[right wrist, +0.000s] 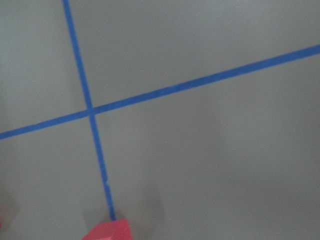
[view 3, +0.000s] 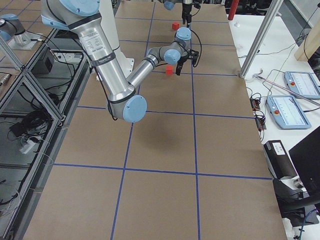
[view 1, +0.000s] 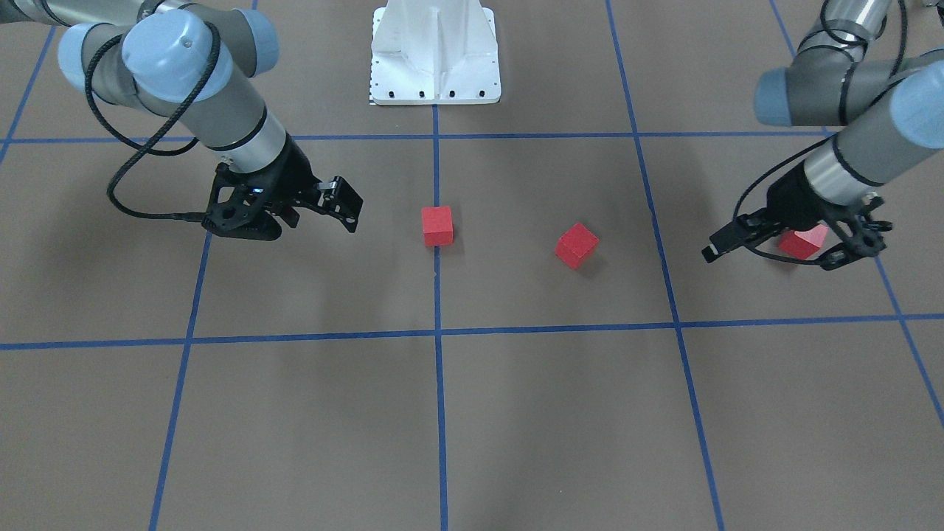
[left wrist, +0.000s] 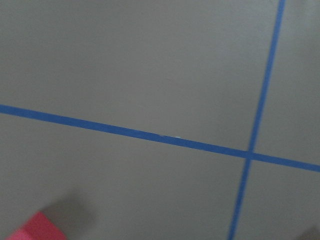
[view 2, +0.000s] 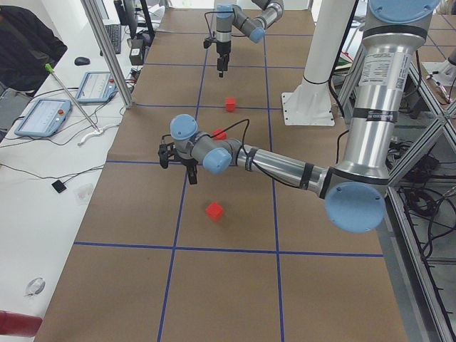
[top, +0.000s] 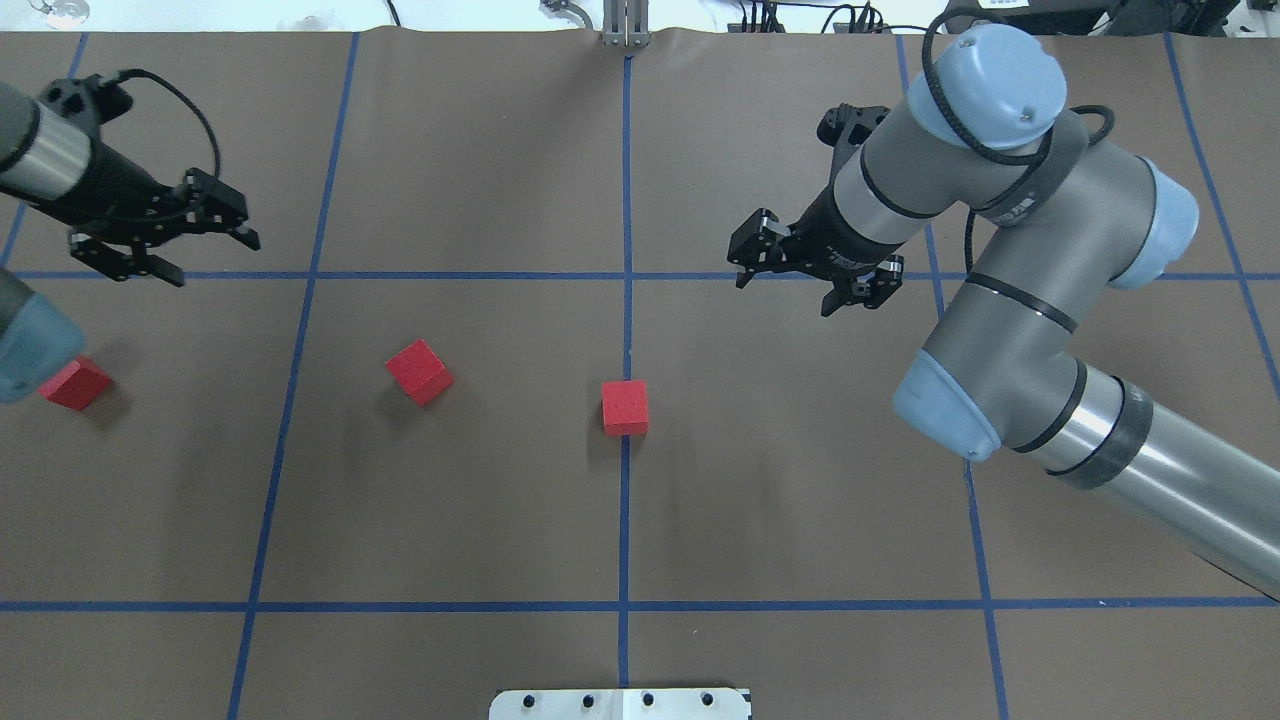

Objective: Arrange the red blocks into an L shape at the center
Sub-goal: 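Release the cube and raise the right gripper while the left arm reaches out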

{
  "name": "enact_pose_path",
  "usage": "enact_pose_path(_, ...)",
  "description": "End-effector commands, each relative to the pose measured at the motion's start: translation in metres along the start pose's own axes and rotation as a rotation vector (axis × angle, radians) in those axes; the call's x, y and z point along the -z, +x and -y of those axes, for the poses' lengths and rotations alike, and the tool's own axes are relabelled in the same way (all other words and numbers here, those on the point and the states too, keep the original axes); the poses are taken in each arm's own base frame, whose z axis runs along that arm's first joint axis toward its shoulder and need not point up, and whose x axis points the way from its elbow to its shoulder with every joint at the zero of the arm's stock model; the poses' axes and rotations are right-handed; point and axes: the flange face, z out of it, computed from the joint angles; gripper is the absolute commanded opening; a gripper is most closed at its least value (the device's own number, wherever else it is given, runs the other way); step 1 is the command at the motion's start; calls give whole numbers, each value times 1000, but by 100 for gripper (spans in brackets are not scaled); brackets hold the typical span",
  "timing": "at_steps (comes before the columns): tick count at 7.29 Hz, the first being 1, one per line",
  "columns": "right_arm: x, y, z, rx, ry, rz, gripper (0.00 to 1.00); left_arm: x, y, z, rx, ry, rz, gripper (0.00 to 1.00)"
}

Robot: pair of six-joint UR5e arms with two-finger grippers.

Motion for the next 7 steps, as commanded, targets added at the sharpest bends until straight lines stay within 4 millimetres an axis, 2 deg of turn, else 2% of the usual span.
enact_pose_path(1, 8, 51, 32, 41, 30, -38, 100, -66, 94, -79, 125, 3, 11, 100)
enact_pose_path(2, 6, 54, 33, 41, 30, -44, 100, -88, 120, -84, 172, 27, 29, 100)
enact_pose_path(3, 3, 56, 33, 38, 28, -49, 100, -110, 120, -90, 182, 19, 74, 100)
enact_pose_path(4, 1, 57, 35, 36, 30, -54, 100, -115, 112, -92, 185, 14, 89, 100)
enact_pose_path(5, -3, 59, 37, 32, 30, -61, 100, -112, 113, -93, 195, 14, 88, 100)
enact_pose_path(7, -2, 58, 37, 38, 31, -60, 100, -128, 108, -103, 239, 4, 152, 100)
